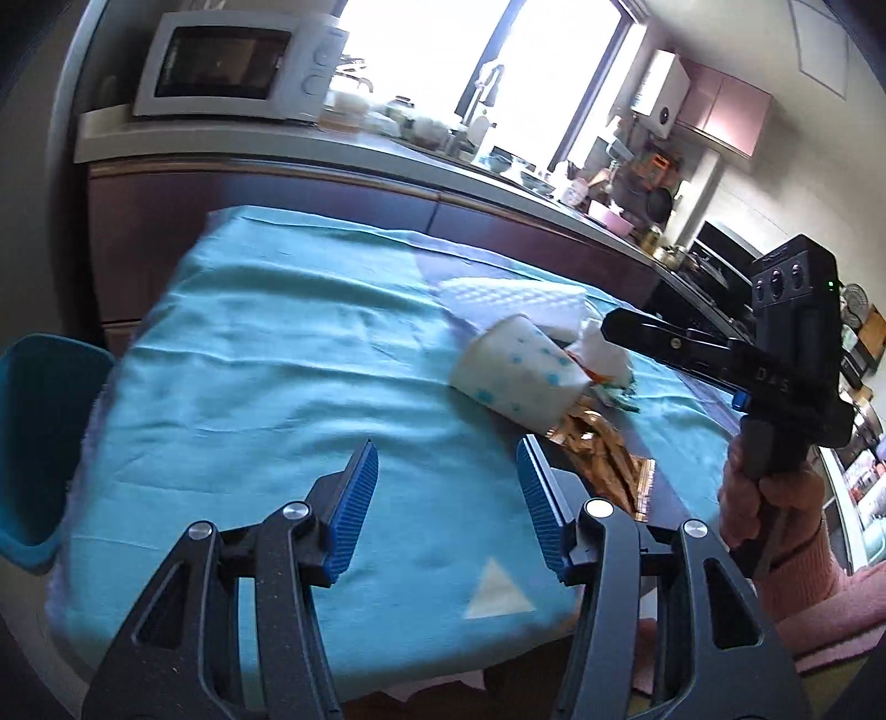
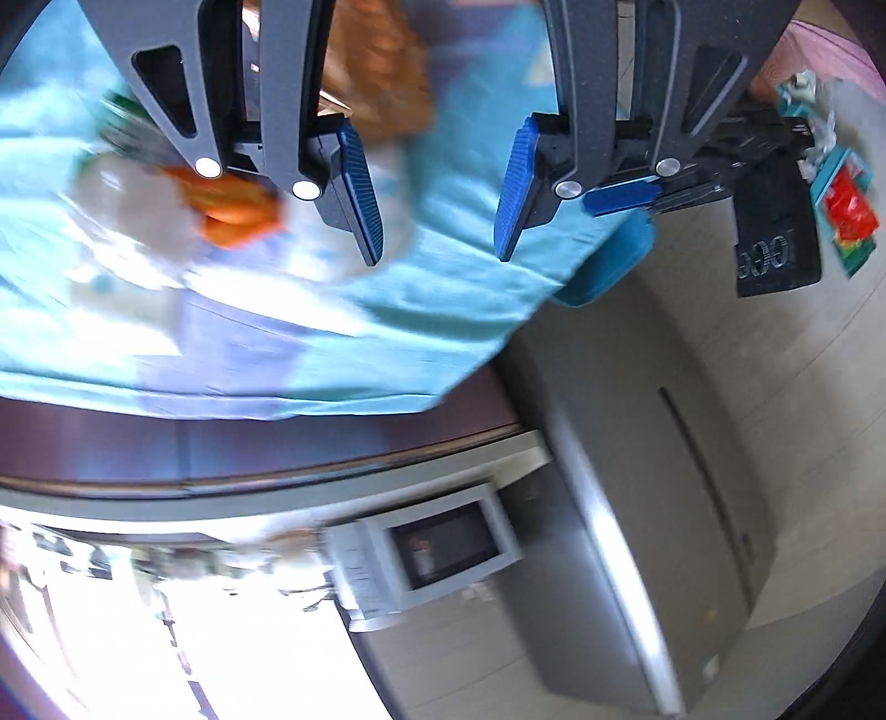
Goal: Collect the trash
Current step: 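Grasp the gold wrapper with the left gripper while the right gripper grasps another foam net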
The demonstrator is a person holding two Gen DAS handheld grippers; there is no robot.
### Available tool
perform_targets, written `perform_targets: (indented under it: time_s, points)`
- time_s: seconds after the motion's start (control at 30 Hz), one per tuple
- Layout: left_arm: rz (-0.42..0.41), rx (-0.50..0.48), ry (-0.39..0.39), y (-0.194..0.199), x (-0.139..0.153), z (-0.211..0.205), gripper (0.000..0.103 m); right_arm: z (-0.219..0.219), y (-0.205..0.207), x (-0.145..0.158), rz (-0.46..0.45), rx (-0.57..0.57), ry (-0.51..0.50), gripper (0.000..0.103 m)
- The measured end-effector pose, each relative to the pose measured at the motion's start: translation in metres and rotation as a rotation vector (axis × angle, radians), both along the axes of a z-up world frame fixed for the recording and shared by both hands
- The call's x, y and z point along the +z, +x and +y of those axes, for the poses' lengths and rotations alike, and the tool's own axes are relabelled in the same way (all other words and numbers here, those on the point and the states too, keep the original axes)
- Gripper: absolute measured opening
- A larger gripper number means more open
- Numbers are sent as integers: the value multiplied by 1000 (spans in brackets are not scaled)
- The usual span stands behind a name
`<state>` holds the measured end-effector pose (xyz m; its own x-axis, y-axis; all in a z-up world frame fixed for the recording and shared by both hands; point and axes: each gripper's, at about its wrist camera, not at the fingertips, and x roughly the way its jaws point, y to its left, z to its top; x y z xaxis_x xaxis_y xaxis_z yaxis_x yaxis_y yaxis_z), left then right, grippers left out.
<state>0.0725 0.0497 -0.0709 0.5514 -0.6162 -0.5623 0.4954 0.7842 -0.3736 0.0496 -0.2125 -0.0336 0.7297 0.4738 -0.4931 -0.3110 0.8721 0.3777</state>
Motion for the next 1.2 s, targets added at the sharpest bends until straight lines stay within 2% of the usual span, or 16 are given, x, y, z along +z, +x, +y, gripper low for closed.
perform_targets:
  time_s: [0.13, 0.33, 0.5, 0.63, 0.67, 0.73, 0.83, 0.9, 1.03, 1.2]
  points:
    - [38, -106, -22, -6, -7, -42, 55, -28, -5, -11, 17, -55, 30, 40]
    - [100, -215, -8, -7, -23, -92, 55, -51, -10, -24, 20, -80, 50, 40]
    - [174, -241, -20, 3, -36, -115, 55, -56, -6, -25, 8, -77, 48, 40]
    - [203, -240, -41, 12, -42, -124, 53, -52, 0, -24, -2, -80, 24, 41]
    - [209, -239, -49, 14, -42, -126, 51, -51, 2, -24, -3, -81, 19, 41]
    - [227, -238, -58, 18, -44, -128, 37, -48, 7, -23, -9, -81, -3, 42]
    - [253, -235, -60, 22, -48, -129, 23, -44, 14, -21, -25, -79, -43, 45]
    - [257, -240, -67, 22, -49, -129, 16, -41, 18, -18, -36, -82, -72, 45]
    - [251, -239, -64, 21, -48, -127, 9, -39, 24, -12, -61, -87, -126, 49]
    - [228, -251, -68, 16, -42, -117, 6, -27, 33, -11, -72, -67, -228, 55]
